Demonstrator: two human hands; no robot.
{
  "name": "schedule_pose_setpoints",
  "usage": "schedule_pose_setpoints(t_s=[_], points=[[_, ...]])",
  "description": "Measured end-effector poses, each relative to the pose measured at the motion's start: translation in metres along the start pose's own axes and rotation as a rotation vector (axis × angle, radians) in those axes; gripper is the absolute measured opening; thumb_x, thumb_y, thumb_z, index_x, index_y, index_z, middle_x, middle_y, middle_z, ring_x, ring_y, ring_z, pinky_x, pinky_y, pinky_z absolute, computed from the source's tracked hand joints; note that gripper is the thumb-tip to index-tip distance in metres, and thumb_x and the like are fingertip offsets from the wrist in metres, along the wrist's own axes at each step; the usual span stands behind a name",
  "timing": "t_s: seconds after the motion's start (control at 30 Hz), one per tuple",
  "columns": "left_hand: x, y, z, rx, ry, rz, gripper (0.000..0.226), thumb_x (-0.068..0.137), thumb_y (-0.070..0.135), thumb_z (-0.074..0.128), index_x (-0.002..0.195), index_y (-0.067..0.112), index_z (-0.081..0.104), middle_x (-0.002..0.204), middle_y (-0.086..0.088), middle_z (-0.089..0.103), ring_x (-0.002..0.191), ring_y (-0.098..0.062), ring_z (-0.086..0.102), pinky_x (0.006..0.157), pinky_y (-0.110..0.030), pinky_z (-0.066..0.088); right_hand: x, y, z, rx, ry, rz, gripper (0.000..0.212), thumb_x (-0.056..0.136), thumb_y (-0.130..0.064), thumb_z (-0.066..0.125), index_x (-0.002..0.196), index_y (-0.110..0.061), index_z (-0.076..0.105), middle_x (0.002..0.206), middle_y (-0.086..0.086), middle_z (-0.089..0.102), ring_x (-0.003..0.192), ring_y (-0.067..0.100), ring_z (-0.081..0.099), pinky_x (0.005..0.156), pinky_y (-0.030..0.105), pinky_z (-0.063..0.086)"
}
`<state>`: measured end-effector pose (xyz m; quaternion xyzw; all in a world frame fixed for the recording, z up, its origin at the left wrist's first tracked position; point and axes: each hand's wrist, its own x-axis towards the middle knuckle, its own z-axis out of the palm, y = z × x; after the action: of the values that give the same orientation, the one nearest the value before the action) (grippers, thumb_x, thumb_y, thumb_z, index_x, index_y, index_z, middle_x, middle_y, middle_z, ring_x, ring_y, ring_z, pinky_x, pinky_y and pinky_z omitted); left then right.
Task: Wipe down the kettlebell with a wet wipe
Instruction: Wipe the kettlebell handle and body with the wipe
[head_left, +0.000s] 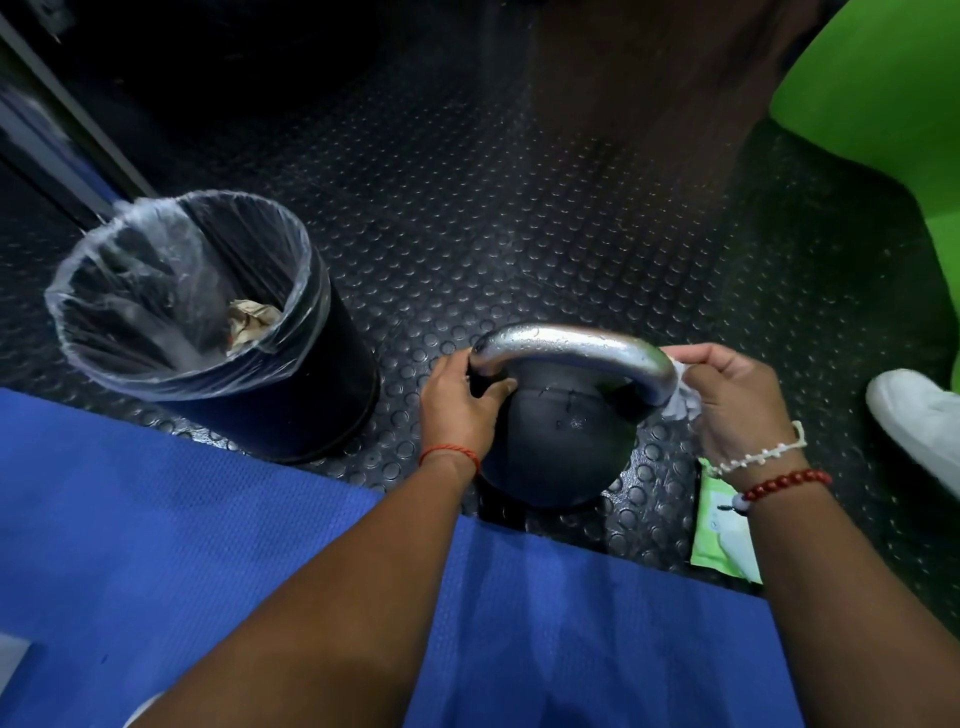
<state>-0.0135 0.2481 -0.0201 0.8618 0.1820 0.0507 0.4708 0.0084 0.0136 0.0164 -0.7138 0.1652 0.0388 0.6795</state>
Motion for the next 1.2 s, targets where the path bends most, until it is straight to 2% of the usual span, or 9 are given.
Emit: schedule_pose_setpoints(t_s=[0.13,0.27,0.43,0.57,0.87,1.1,1.2], points=[[-0.001,0.000,0.000,0.002,0.003,-0.002,0.022,0.076,0.031,0.077,0.085,0.023,0.058,0.095,0.007,0.055,0.089,-0.014,0.053,0.079,-0.024,0.044,0.008,0.005,-0.006,-0.036,-0.069,0.026,0.041,0.087,0.006,0.047,0.067,-0.017,0.074,0.062,0.006,0.069,0.059,0.024,0.057,0.065,0.035,0.047],[0.000,0.001,0.000,-0.001,0.003,-0.012,0.023,0.075,0.030,0.077,0.085,0.022,0.058,0.096,0.006,0.056,0.086,-0.012,0.053,0.076,-0.021,0.041,0.013,-0.002,-0.007,-0.031,-0.102,0.006,0.038,0.084,0.012,0.045,0.067,-0.011,0.072,0.064,0.003,0.071,0.054,0.015,0.061,0.052,0.025,0.052],[-0.001,0.003,-0.001,-0.001,0.000,-0.015,0.022,0.076,0.030,0.076,0.087,0.022,0.059,0.098,0.006,0.056,0.087,-0.012,0.052,0.077,-0.020,0.040,0.014,-0.007,-0.004,-0.058,-0.155,-0.018,0.032,0.082,0.015,0.044,0.075,-0.006,0.067,0.058,0.000,0.069,0.049,0.009,0.060,0.047,0.020,0.050],[-0.002,0.004,-0.001,-0.010,-0.004,-0.027,0.022,0.076,0.029,0.077,0.083,0.023,0.057,0.096,0.007,0.055,0.086,-0.012,0.052,0.076,-0.020,0.040,0.017,-0.009,-0.004,-0.099,-0.171,0.014,0.033,0.083,0.016,0.044,0.071,-0.007,0.066,0.054,0.001,0.066,0.046,0.010,0.057,0.045,0.021,0.048],[-0.003,0.005,-0.002,-0.036,0.001,-0.031,0.024,0.076,0.027,0.077,0.078,0.025,0.053,0.089,0.010,0.053,0.084,-0.011,0.052,0.075,-0.020,0.040,0.028,-0.033,-0.003,-0.194,-0.357,0.063,0.029,0.081,0.016,0.043,0.071,-0.001,0.063,0.051,0.005,0.063,0.040,0.009,0.054,0.040,0.017,0.045],[-0.003,0.004,-0.002,-0.032,0.001,-0.025,0.024,0.076,0.028,0.077,0.078,0.029,0.052,0.092,0.008,0.055,0.087,-0.013,0.053,0.079,-0.024,0.043,0.031,-0.036,-0.005,-0.179,-0.386,0.083,0.030,0.082,0.017,0.041,0.074,-0.001,0.064,0.057,0.006,0.067,0.047,0.012,0.059,0.047,0.021,0.051],[-0.003,0.005,-0.002,-0.018,0.009,-0.033,0.024,0.075,0.029,0.077,0.078,0.028,0.053,0.092,0.008,0.055,0.086,-0.013,0.053,0.079,-0.024,0.044,0.024,-0.029,-0.005,-0.094,-0.337,0.092,0.038,0.083,0.018,0.040,0.068,-0.004,0.068,0.054,0.005,0.066,0.044,0.010,0.058,0.043,0.019,0.049]])
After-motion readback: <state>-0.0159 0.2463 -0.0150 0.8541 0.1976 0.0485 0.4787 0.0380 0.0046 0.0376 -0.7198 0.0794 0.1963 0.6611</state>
